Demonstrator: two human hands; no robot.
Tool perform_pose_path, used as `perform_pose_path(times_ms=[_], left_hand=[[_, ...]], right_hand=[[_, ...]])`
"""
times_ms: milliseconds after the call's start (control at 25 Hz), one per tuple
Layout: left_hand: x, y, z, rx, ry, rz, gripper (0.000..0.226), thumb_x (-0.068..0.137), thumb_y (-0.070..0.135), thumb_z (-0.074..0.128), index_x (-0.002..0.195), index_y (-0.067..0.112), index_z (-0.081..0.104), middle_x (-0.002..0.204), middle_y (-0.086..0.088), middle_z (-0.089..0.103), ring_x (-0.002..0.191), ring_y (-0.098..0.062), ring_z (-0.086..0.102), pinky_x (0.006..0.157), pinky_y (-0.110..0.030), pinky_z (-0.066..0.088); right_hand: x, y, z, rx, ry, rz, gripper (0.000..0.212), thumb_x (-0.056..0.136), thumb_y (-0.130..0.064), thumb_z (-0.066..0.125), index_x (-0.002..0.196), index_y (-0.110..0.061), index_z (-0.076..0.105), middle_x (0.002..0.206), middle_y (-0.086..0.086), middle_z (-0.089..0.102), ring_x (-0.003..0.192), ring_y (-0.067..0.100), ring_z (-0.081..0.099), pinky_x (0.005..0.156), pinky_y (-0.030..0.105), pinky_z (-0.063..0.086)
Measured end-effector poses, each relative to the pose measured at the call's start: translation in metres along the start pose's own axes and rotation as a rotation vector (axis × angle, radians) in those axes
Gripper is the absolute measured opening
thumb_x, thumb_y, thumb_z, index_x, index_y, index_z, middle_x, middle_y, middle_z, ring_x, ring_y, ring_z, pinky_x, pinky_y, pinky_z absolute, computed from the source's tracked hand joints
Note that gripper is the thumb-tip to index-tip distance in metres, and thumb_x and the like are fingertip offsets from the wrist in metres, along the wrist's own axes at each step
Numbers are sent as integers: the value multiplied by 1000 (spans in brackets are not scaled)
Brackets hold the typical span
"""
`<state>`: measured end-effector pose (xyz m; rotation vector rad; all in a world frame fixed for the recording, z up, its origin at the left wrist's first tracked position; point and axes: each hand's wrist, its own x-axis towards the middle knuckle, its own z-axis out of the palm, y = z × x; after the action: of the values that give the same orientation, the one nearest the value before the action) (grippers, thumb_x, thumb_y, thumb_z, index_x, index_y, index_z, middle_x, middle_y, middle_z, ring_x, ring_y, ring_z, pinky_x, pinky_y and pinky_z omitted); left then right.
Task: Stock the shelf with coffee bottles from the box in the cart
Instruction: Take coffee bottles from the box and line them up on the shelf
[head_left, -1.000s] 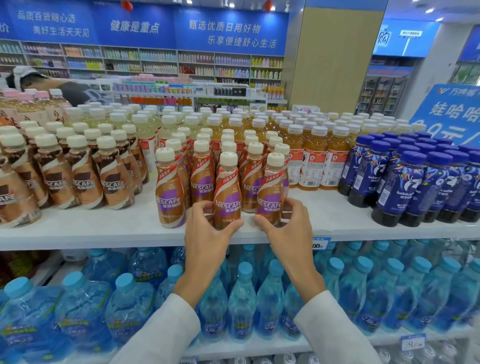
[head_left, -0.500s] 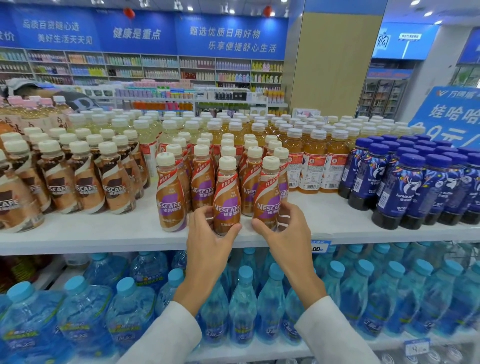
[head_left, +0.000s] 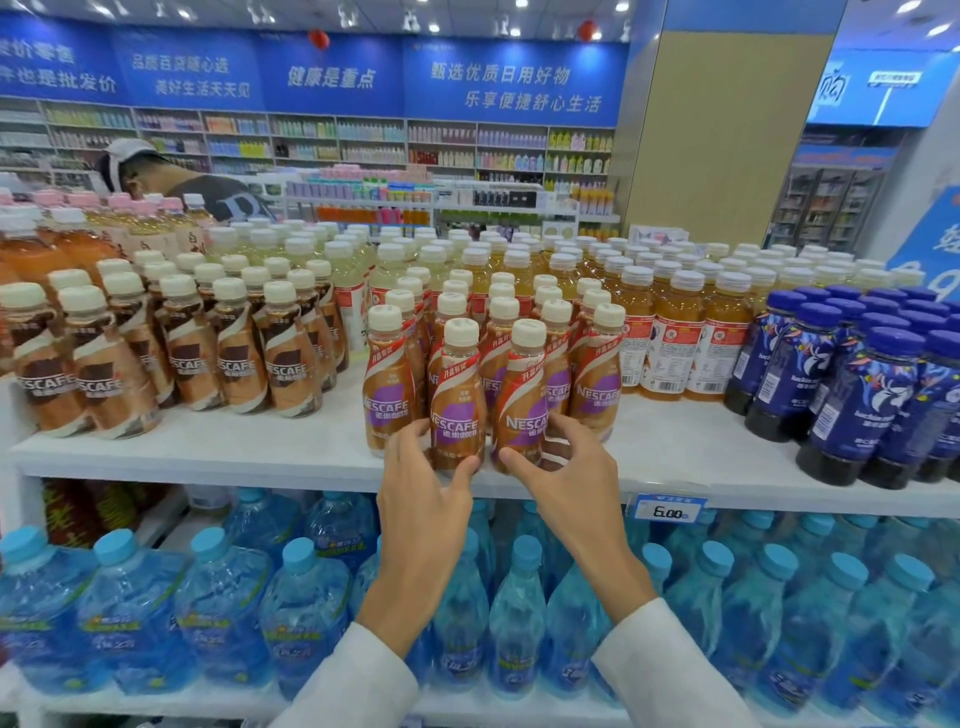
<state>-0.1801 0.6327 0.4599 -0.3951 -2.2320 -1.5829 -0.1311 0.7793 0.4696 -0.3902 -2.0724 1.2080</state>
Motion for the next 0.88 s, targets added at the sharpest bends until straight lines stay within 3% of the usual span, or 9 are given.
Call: perform_pose_path(times_ms=[120, 520, 680, 760, 880], left_hand=[[-2, 0, -1, -2, 32, 22, 56, 88, 30, 78, 134, 17, 48, 127, 3, 51, 116, -17, 57, 98, -36, 51], [4, -9, 4, -11, 112, 51, 49, 88, 32, 78, 127, 17, 51, 124, -1, 51, 114, -20, 56, 94, -41, 55], [10, -15, 3, 22, 80, 67, 50, 88, 34, 77, 128, 16, 52, 125, -2, 49, 113, -20, 57, 89, -34, 56], [11, -14, 3, 28, 85, 71, 50, 87, 34, 78, 125, 15, 52, 124, -1, 49, 110, -19, 59, 84, -29, 55], [13, -15, 4, 11, 105, 76, 49, 84, 35, 81, 120, 17, 52, 120, 1, 49, 106, -18, 59, 84, -35, 58]], right_hand=[[0, -1, 15, 10, 11, -16, 63, 77, -44, 84, 132, -27, 58, 121, -10, 64, 108, 6, 64, 92, 35, 58], [0, -10, 34, 11, 70, -27, 57, 77, -41, 86, 122, -26, 56, 117, -9, 60, 103, 5, 62, 88, 30, 59], [0, -10, 40, 0, 117, -34, 58, 77, -40, 86, 123, -24, 54, 118, -7, 57, 106, 7, 59, 89, 29, 57], [-2, -11, 42, 2, 129, -32, 59, 77, -40, 86, 123, -24, 53, 118, -7, 56, 105, 6, 58, 88, 24, 56], [-5, -13, 41, 16, 113, -15, 60, 78, -40, 85, 125, -25, 52, 119, -9, 54, 100, -1, 54, 79, 4, 46]])
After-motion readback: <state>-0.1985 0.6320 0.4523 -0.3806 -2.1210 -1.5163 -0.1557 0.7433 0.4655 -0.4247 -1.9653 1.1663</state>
